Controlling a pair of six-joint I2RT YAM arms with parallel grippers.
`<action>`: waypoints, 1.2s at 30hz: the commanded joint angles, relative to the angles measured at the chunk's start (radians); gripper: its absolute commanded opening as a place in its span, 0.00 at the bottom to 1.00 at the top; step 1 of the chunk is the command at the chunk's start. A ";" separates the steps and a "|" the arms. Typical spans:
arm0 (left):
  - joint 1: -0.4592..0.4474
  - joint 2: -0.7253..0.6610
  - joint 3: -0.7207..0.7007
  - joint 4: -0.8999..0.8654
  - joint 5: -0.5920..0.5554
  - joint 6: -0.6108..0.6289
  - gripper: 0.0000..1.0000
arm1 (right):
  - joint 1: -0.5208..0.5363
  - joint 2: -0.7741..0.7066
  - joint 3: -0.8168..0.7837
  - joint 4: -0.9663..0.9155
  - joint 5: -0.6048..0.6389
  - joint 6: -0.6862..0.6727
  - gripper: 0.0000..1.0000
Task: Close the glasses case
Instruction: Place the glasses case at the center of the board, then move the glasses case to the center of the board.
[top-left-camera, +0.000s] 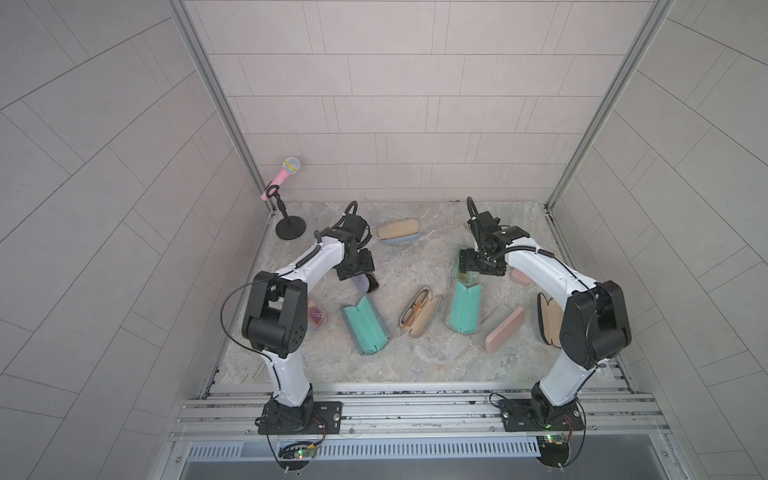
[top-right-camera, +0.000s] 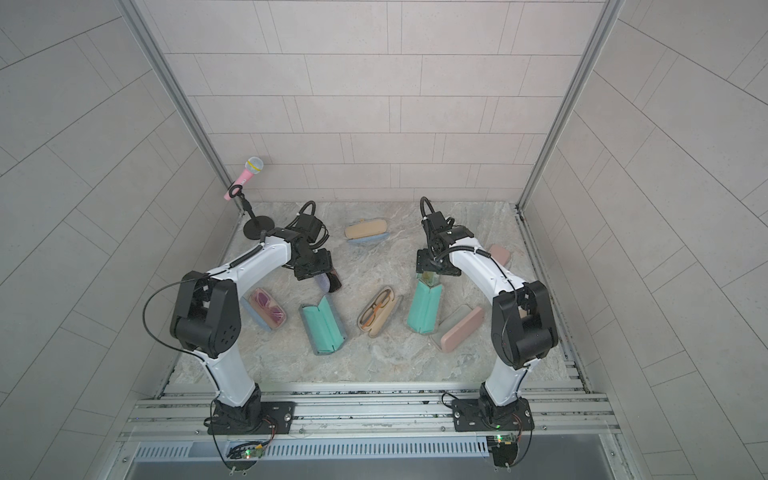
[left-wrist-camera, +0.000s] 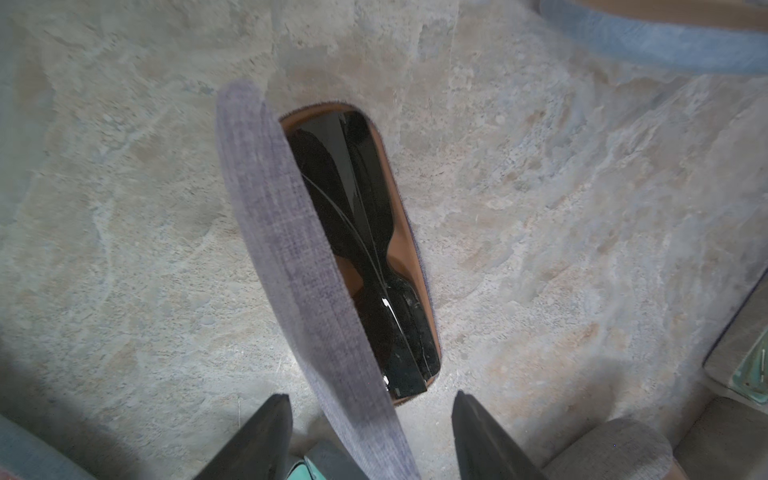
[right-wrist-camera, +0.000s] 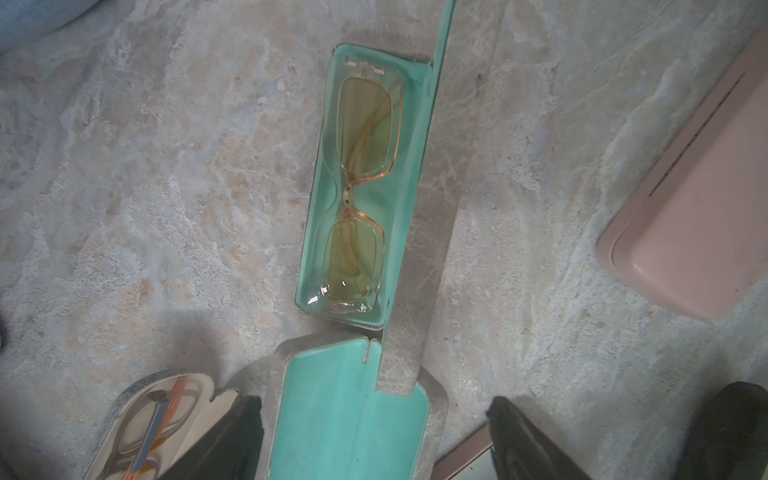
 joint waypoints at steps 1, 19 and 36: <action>0.001 0.012 0.045 -0.037 0.000 0.010 0.68 | 0.006 -0.031 -0.003 -0.022 0.001 -0.008 0.87; 0.000 0.041 0.032 -0.054 -0.006 0.020 0.44 | 0.010 0.012 0.027 -0.017 -0.026 -0.014 0.85; 0.000 0.040 0.015 -0.051 0.002 0.022 0.24 | 0.028 0.027 0.063 -0.025 -0.030 -0.021 0.84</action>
